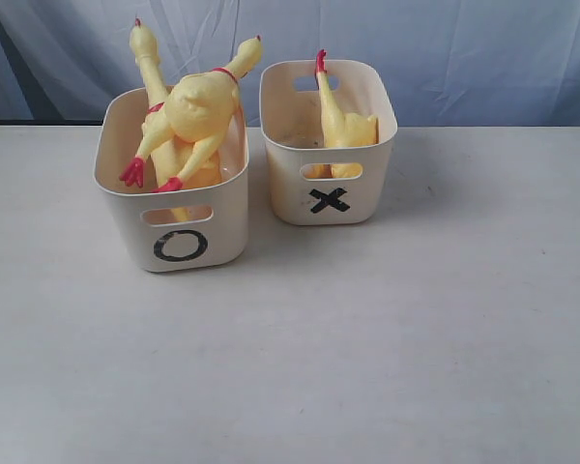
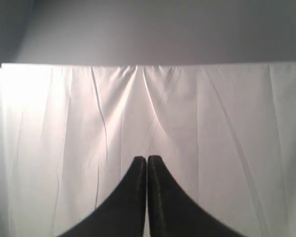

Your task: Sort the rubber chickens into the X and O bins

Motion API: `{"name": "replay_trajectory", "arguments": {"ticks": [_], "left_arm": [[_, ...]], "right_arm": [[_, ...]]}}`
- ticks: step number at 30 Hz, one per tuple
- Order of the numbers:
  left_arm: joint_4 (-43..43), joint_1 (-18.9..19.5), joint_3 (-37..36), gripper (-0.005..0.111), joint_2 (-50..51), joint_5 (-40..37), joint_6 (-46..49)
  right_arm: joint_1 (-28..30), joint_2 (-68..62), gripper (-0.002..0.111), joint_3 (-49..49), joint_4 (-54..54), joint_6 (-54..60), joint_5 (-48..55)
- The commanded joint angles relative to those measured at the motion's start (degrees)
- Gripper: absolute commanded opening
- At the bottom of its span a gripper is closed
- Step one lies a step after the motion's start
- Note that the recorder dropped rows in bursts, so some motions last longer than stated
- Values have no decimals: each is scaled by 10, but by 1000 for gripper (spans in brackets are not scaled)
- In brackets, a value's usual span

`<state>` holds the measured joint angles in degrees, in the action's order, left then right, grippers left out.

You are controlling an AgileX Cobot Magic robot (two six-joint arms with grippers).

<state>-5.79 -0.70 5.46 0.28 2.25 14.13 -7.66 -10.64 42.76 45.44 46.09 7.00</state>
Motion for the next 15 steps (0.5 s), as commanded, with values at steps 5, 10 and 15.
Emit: {"name": "replay_trajectory", "arguments": {"ticks": [5, 10, 15], "left_arm": [[2, 0, -42, 0, -3, 1, 0], [2, 0, -43, 0, -3, -1, 0], [2, 2, -43, 0, -3, -2, 0]], "right_arm": [[2, 22, 1, -158, 1, 1, 1], [2, 56, 1, -254, 1, 1, 1], [2, 78, 1, -329, 1, 1, 2]]}}
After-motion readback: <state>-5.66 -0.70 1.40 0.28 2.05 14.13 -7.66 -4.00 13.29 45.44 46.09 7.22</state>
